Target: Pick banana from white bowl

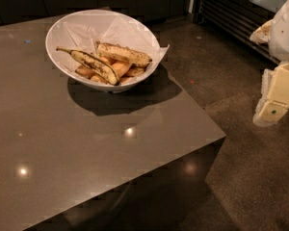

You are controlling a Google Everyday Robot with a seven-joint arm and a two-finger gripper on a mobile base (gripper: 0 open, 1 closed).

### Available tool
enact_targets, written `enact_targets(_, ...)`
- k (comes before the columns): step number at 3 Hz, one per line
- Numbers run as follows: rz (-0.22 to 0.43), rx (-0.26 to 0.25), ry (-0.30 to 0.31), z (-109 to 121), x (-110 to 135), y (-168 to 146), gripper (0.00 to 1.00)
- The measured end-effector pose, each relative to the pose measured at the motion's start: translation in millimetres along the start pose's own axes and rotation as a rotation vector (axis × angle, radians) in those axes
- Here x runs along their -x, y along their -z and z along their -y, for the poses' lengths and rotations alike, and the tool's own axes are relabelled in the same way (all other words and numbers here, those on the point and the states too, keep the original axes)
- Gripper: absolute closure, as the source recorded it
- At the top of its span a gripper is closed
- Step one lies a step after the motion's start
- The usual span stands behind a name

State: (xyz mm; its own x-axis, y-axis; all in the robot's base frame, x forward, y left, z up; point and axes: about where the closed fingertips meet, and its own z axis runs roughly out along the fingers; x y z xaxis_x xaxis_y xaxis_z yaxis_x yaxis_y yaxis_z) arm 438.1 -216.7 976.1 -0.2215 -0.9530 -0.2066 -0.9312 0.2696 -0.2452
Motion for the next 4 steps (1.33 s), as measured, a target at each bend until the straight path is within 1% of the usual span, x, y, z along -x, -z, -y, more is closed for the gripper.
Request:
enact_targets(1, 0.000, 0.000, 0.000, 0, 0, 0, 0.00)
enact_targets(2, -0.020, 0.031, -0.001, 16, 27, 1, 0.00)
enact_targets(3, -0.040, 0.048, 0.044, 35, 73, -2, 0.00)
enact_targets(4, -0.021, 0.034, 0.073, 44, 97, -3, 0.00)
